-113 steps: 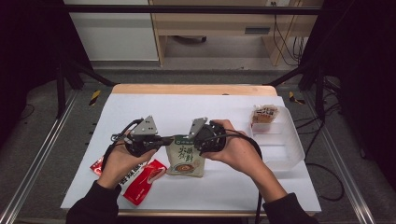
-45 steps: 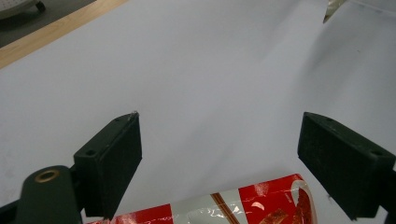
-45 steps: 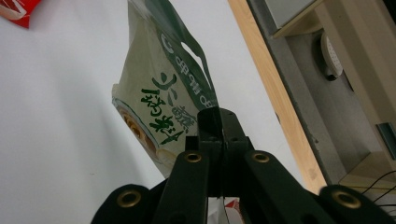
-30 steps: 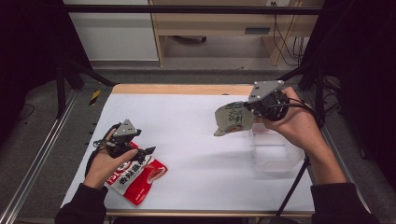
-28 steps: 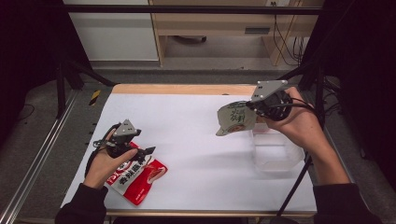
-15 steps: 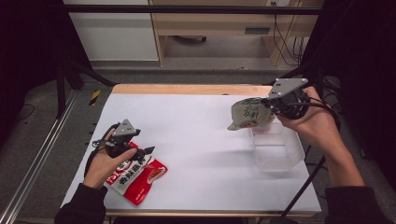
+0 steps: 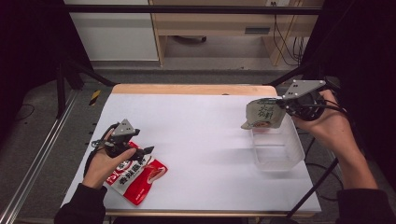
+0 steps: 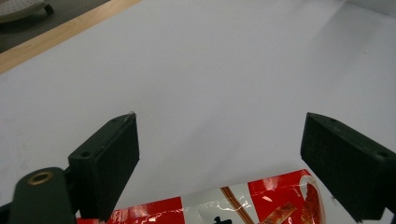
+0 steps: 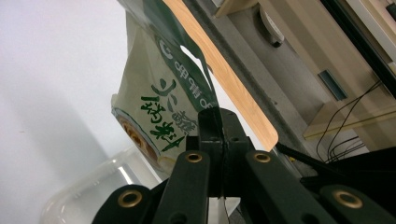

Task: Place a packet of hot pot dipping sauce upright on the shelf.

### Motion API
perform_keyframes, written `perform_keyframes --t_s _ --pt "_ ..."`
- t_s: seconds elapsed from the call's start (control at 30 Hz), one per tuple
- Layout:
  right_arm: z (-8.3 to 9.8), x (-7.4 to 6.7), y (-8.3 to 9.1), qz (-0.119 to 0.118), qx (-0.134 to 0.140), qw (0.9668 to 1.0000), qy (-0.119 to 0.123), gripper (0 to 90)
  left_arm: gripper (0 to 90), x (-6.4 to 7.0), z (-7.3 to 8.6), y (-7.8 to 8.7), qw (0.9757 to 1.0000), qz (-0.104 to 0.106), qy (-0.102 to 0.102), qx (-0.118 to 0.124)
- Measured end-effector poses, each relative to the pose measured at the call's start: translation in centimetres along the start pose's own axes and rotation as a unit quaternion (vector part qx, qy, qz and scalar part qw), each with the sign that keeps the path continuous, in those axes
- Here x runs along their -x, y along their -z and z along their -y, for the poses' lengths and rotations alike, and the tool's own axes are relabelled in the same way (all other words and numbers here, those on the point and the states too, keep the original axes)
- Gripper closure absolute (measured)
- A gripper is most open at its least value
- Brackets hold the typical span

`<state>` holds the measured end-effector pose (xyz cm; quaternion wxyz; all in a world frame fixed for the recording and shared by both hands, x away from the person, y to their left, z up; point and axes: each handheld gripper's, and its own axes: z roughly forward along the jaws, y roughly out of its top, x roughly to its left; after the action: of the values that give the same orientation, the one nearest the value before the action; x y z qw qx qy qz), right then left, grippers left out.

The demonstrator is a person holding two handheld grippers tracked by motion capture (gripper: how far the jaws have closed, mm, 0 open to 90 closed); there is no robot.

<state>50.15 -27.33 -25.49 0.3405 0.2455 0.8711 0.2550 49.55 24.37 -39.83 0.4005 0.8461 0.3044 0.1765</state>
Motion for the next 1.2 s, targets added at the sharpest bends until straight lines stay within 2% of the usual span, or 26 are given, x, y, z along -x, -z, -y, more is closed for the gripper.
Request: perform_keyframes --t_s 0.23,0.33,0.4,0.6,0.9,1.2 --pt "1.8 0.7 -1.0 0.003 -0.010 0.9999 -0.012 90.0 11.9 -0.1 0.0 0.0 1.0000 -0.003 0.000 -0.001" --pt "2.4 1.2 -1.5 0.003 -0.013 0.9997 -0.018 90.0 11.9 -0.1 0.0 -0.1 0.9999 0.007 0.005 0.005" --pt "2.6 1.4 -1.7 0.003 -0.015 0.9997 -0.018 90.0 11.8 -0.1 0.0 -0.1 1.0000 0.003 0.002 0.001" --pt "3.4 1.5 -2.2 0.003 -0.025 0.9996 -0.016 90.0 11.8 -0.1 0.3 -0.5 0.9999 0.001 -0.001 -0.010" --pt "4.8 1.7 -2.8 0.000 -0.038 0.9989 -0.025 90.0 11.9 -0.3 0.3 -0.2 1.0000 -0.001 0.002 -0.006" --pt "5.4 1.5 -3.2 -0.015 -0.047 0.9984 -0.025 90.0 11.9 -0.4 0.3 -0.3 1.0000 -0.001 0.003 -0.006"
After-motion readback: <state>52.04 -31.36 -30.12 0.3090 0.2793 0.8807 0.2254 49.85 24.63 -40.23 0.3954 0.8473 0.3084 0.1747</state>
